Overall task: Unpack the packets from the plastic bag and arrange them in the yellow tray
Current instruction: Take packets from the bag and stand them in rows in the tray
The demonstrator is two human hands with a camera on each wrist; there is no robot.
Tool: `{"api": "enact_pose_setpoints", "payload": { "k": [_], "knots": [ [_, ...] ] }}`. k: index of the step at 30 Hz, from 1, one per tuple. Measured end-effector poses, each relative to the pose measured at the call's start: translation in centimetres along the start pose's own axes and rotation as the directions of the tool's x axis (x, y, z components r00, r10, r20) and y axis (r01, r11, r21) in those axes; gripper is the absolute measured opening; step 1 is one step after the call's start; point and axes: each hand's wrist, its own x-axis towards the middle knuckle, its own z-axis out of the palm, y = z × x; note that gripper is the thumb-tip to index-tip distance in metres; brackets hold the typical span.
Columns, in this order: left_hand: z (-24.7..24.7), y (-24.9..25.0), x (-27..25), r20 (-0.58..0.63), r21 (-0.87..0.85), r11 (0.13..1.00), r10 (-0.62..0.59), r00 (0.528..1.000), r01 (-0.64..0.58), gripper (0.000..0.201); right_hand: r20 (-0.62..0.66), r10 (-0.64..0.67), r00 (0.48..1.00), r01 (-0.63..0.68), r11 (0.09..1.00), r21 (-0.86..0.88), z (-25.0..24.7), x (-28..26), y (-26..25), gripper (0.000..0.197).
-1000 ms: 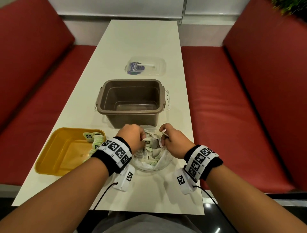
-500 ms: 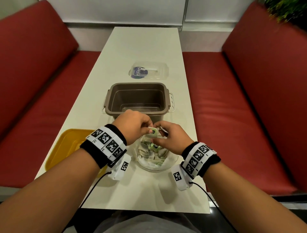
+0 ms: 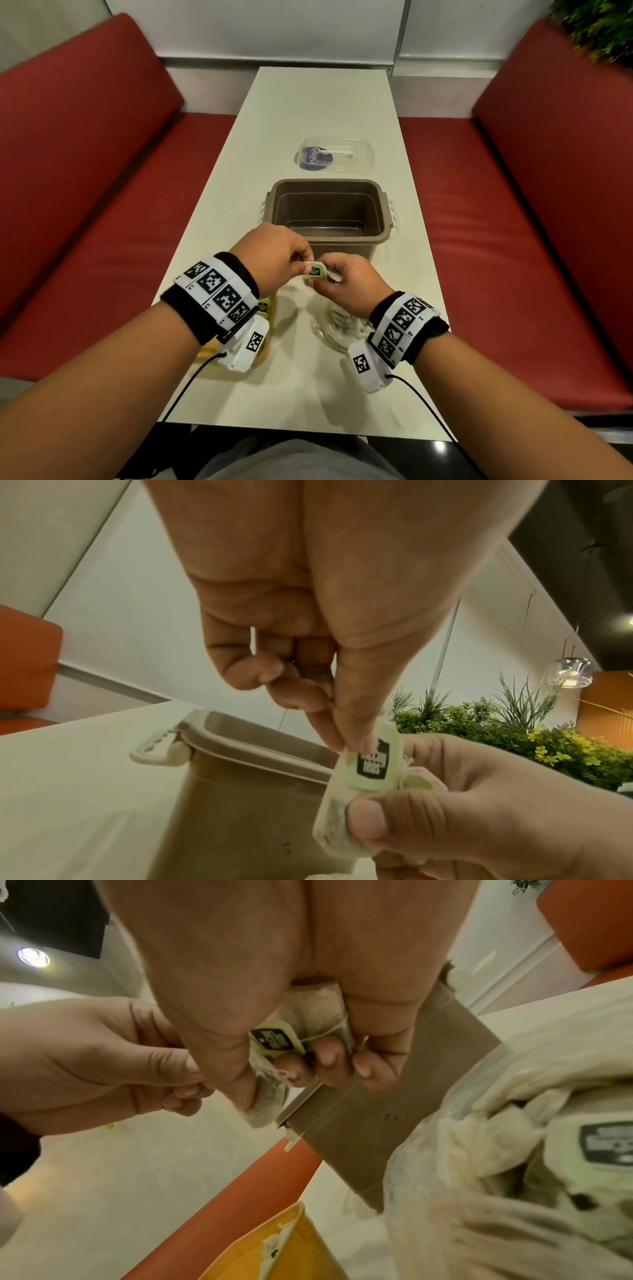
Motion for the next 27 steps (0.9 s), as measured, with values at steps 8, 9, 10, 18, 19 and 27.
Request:
{"api": "enact_pose_setpoints", "payload": {
  "k": [8, 9, 10, 18, 19, 27],
  "knots": [
    [-2.4, -7.6, -1.6, 0.029, 0.115, 0.969, -0.223, 0.974, 0.219, 0.007, 0.063, 0.166, 0.984, -0.154, 0.976, -0.156, 3.7, 2.1, -2.0, 0.019],
    [-2.1, -8.9, -1.6, 0.056, 0.153, 0.954, -0.269, 0.962, 0.258, 0.011, 0.076, 0.184, 0.98, -0.169, 0.971, -0.172, 4.2, 2.4, -2.2, 0.021],
    [-1.5, -10.0, -1.4, 0.09, 0.186, 0.938, -0.313, 0.945, 0.293, 0.014, 0.086, 0.207, 0.975, -0.188, 0.965, -0.184, 4.6, 2.6, -2.5, 0.023],
    [4.4, -14.1, 0.1, 0.199, 0.224, 0.876, -0.47, 0.86, 0.427, 0.007, 0.181, 0.332, 0.926, -0.268, 0.914, -0.306, 7.4, 4.1, -3.1, 0.047],
    [4.7, -14.3, 0.3, 0.178, 0.206, 0.876, -0.471, 0.864, 0.436, 0.006, 0.187, 0.341, 0.921, -0.272, 0.909, -0.317, 7.7, 4.4, -3.1, 0.049],
    [5.9, -15.1, 0.3, 0.206, 0.232, 0.85, -0.518, 0.83, 0.472, 0.037, 0.217, 0.366, 0.905, -0.292, 0.906, -0.307, 8.6, 4.9, -2.9, 0.05]
  ]
}}
